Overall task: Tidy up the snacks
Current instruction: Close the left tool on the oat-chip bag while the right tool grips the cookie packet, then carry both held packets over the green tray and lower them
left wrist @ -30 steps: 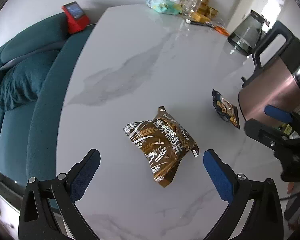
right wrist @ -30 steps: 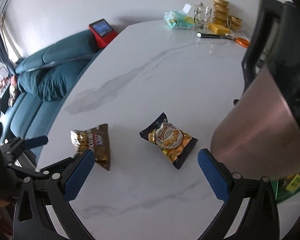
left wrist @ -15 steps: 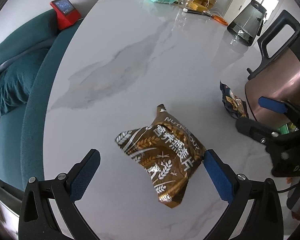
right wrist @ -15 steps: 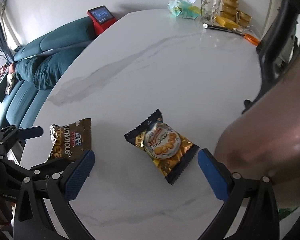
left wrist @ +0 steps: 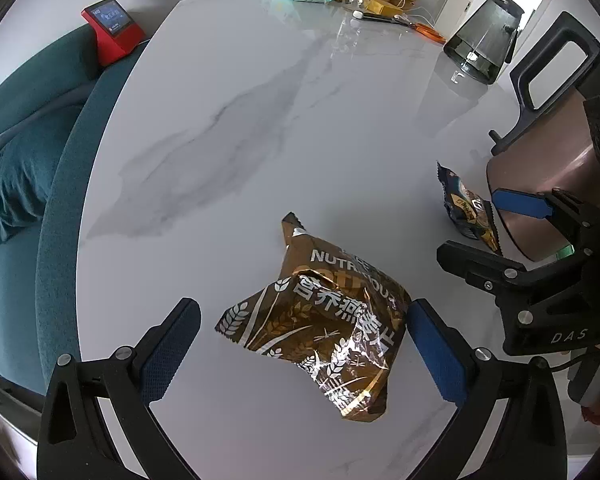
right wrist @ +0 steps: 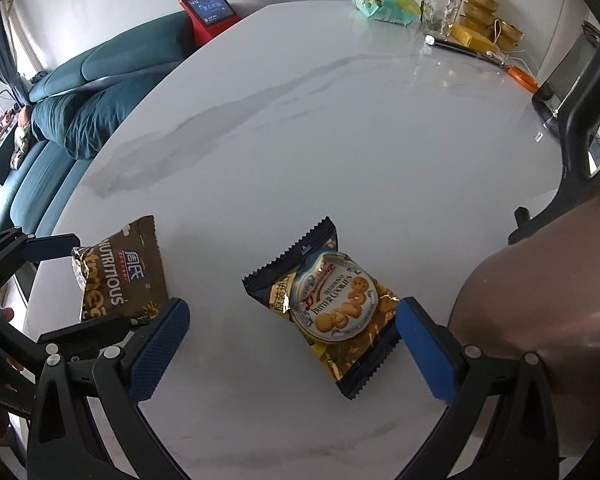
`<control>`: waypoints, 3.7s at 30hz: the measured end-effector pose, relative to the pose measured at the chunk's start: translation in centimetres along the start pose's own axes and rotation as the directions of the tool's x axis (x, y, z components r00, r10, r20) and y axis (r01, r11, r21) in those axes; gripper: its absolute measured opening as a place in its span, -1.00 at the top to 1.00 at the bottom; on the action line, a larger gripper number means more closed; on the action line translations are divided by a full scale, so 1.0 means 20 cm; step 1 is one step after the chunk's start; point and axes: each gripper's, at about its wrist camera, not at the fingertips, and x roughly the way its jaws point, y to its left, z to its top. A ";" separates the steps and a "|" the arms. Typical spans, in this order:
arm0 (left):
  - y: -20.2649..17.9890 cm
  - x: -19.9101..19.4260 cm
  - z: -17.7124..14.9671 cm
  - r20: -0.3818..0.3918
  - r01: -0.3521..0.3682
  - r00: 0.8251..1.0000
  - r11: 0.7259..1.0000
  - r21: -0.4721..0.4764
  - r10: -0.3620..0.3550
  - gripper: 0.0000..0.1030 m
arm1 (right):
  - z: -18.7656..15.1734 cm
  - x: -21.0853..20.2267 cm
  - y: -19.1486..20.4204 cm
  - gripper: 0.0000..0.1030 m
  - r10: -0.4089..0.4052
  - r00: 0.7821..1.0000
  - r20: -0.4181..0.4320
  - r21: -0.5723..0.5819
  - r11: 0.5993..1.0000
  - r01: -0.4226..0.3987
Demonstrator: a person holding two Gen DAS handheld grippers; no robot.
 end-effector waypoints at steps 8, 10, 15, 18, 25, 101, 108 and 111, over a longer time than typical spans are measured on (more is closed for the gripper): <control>0.02 0.02 0.00 -0.013 -0.005 1.000 1.000 0.006 0.005 -0.97 | 0.00 0.03 0.00 -1.00 -0.001 1.000 -0.017 0.003 1.000 0.001; 0.02 0.02 0.00 -0.023 -0.003 1.000 1.000 0.003 0.003 -0.97 | 0.01 0.03 0.00 -1.00 -0.002 1.000 -0.019 0.003 1.000 0.002; 0.03 0.02 0.02 -0.030 -0.001 1.000 1.000 -0.004 0.001 -0.96 | 0.01 0.04 0.01 -1.00 -0.014 1.000 -0.021 0.001 1.000 0.014; 0.03 0.02 0.03 -0.025 -0.010 1.000 1.000 -0.006 0.010 -0.93 | 0.01 0.04 0.03 -1.00 -0.024 0.999 -0.023 -0.006 1.000 0.024; 0.03 0.03 0.02 -0.036 0.014 0.999 1.000 -0.001 -0.014 -0.80 | 0.01 0.05 0.03 -1.00 -0.037 0.999 -0.025 -0.020 0.999 0.036; -0.26 -0.27 -0.26 0.050 -0.017 0.999 0.996 0.088 0.012 0.07 | -0.32 -0.48 0.06 0.86 0.093 0.988 0.127 -0.020 0.996 -0.091; -0.55 -0.35 -0.39 0.063 -0.012 0.998 0.992 0.124 0.005 0.07 | -0.56 -0.66 -0.07 0.86 0.128 0.979 0.160 0.016 0.991 -0.133; -0.70 -0.35 -0.41 0.055 0.001 0.998 0.989 0.145 -0.009 0.07 | -0.66 -0.72 -0.18 0.86 0.127 0.978 0.166 0.047 0.990 -0.136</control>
